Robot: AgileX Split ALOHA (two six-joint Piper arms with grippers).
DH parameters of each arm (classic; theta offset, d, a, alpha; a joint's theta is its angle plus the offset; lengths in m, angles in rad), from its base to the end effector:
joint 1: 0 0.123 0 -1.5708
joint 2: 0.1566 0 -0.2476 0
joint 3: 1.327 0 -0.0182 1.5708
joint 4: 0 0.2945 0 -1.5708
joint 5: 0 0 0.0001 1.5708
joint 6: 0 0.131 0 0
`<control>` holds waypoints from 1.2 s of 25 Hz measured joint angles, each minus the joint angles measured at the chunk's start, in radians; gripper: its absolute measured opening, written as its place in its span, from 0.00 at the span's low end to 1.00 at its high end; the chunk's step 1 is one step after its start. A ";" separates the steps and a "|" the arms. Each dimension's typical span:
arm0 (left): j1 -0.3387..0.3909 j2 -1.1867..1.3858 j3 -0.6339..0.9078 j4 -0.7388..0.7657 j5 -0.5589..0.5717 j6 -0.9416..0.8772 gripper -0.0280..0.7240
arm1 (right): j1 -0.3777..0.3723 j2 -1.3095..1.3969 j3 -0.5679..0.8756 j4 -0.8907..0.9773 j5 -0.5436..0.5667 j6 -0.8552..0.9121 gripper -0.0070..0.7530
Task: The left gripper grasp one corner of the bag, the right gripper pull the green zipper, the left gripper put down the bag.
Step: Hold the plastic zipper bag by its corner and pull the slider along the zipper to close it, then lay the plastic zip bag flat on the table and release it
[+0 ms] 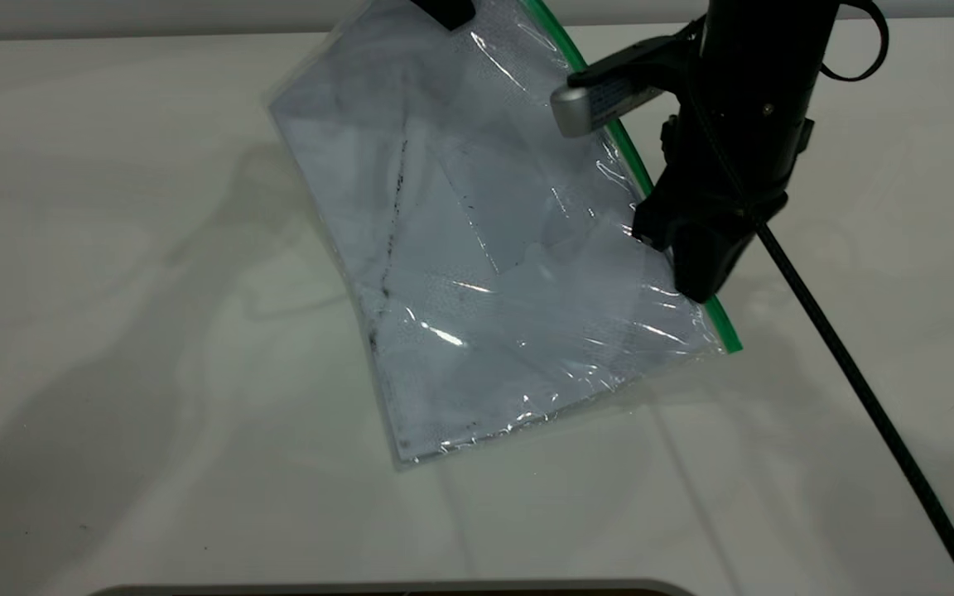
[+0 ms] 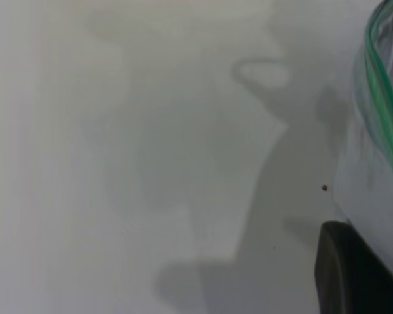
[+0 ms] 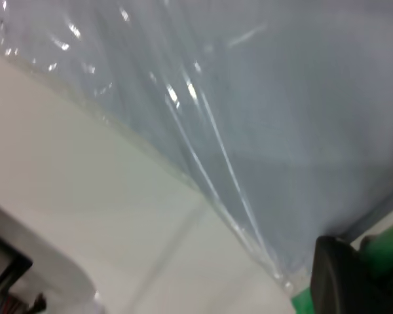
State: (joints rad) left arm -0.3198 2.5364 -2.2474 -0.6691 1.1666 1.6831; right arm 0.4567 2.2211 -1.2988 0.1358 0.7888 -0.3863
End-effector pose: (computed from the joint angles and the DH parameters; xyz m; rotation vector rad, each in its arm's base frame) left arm 0.4955 -0.2428 0.0863 1.9891 1.5863 -0.4934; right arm 0.3387 0.1804 -0.0421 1.1212 -2.8709 -0.1416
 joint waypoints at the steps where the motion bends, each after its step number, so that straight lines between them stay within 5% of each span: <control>1: 0.000 0.000 0.000 -0.001 -0.001 0.000 0.11 | 0.000 0.000 0.000 0.001 0.015 0.000 0.06; 12: -0.002 0.000 0.000 0.002 -0.003 -0.009 0.11 | -0.002 0.000 -0.001 0.010 0.196 0.000 0.06; 20: -0.003 0.000 0.000 0.022 0.000 -0.027 0.11 | -0.003 0.000 -0.003 0.011 0.166 0.002 0.09; 26: -0.004 0.000 0.000 0.063 0.000 -0.066 0.21 | -0.003 0.003 -0.001 -0.008 0.091 0.003 0.40; 30: -0.011 0.000 0.000 0.070 0.000 -0.153 0.46 | -0.003 0.010 -0.022 -0.088 0.062 0.023 0.67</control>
State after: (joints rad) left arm -0.3305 2.5364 -2.2474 -0.5988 1.1669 1.5306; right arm 0.4537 2.2310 -1.3204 0.0481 0.8504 -0.3634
